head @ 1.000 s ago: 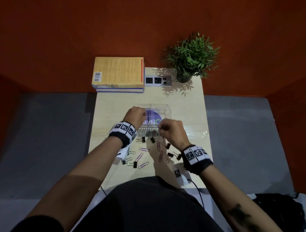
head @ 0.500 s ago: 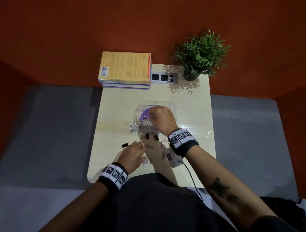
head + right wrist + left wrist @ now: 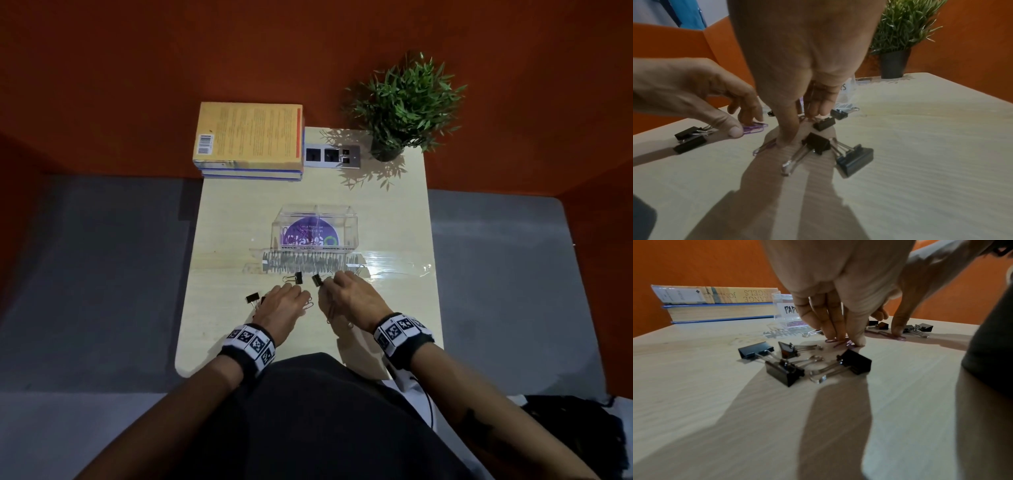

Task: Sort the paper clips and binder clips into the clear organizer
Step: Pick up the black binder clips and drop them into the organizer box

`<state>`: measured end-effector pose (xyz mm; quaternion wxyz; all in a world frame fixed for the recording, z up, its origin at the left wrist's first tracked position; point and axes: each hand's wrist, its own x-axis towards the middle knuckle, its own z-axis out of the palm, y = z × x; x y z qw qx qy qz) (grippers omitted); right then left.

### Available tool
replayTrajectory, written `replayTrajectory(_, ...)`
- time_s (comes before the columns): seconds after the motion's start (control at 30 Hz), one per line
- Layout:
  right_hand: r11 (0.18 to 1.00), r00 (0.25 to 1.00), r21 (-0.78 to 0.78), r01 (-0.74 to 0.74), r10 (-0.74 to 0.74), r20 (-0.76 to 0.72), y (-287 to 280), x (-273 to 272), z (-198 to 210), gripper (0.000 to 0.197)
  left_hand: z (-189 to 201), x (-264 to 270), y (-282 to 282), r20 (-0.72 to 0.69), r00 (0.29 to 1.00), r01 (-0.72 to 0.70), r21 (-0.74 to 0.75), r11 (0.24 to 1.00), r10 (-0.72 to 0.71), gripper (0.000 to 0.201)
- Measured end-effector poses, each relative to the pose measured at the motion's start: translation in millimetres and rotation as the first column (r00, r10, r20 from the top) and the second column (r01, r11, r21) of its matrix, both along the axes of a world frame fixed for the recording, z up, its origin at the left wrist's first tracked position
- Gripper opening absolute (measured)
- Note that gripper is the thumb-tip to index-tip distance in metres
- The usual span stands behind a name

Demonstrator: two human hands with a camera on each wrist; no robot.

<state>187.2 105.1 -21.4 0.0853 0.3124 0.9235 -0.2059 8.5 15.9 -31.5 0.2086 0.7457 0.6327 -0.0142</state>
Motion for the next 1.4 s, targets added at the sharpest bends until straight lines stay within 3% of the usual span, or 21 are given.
replayTrajectory(0.07,1.000,1.000,-0.003,0.004,-0.004,0.031,1.5,-4.6,-2.4,0.036,-2.2,0.2,4.6,-0.004,0.999,-0.038,-0.005,0.999,0.038,0.029)
replayTrajectory(0.2,1.000,1.000,-0.021,0.018,-0.018,0.018,-2.6,-7.8,-6.1,0.029,-5.6,0.2,4.4,-0.028,0.998,-0.062,-0.033,0.998,0.061,0.015)
replayTrajectory(0.37,0.998,1.000,-0.062,0.014,-0.015,-0.013,-12.0,-9.8,-3.1,0.016,-2.1,0.4,2.4,-0.071,0.990,-0.125,-0.053,0.991,0.122,0.021)
replayTrajectory(0.5,1.000,1.000,0.005,-0.007,0.007,-0.009,-16.5,-13.3,-10.3,0.020,2.8,3.3,3.8,-0.068,0.985,-0.162,-0.063,0.985,0.158,0.019)
replayTrajectory(0.67,0.999,0.999,0.047,-0.009,0.006,0.049,-15.7,-13.7,-14.0,0.013,4.6,4.3,7.1,-0.014,0.976,-0.218,-0.117,0.969,0.218,0.001)
replayTrajectory(0.77,0.997,0.996,0.079,-0.015,0.008,0.086,-13.3,-10.1,-10.4,0.015,16.2,1.0,13.3,0.051,0.951,-0.294,-0.148,0.944,0.304,0.007)
replayTrajectory(0.87,0.997,0.996,0.046,0.062,-0.065,0.066,-11.8,-6.8,-9.8,0.017,39.4,-7.0,27.7,0.243,0.890,-0.378,-0.086,0.922,0.387,0.005)
replayTrajectory(0.97,0.963,0.962,-0.076,0.259,-0.264,-0.067,-13.6,-4.0,-2.4,0.012,53.5,-19.4,61.5,0.339,0.832,-0.481,0.045,0.876,0.440,0.008)
replayTrajectory(1.03,0.899,0.888,-0.166,0.405,-0.430,-0.164,-11.1,1.4,7.7,0.020,56.2,-27.3,90.9,0.330,0.826,-0.509,0.092,0.855,0.456,0.008)
replayTrajectory(1.13,0.854,0.827,-0.244,0.459,-0.512,-0.232,4.3,4.5,29.6,0.004,53.3,-33.0,122.7,0.259,0.852,-0.489,0.088,0.868,0.454,0.008)
replayTrajectory(1.2,0.832,0.788,-0.252,0.494,-0.551,-0.274,18.8,-2.1,42.7,0.008,49.8,-33.5,131.2,0.200,0.874,-0.457,0.030,0.889,0.442,0.008)
replayTrajectory(1.3,0.845,0.787,-0.218,0.488,-0.534,-0.310,42.4,-26.1,57.7,0.007,49.5,-33.5,125.3,0.199,0.883,-0.439,0.029,0.898,0.426,0.011)
replayTrajectory(1.4,0.865,0.803,-0.173,0.471,-0.501,-0.323,63.5,-57.1,61.6,0.011,52.6,-37.9,102.1,0.248,0.877,-0.459,0.185,0.869,0.411,0.014)
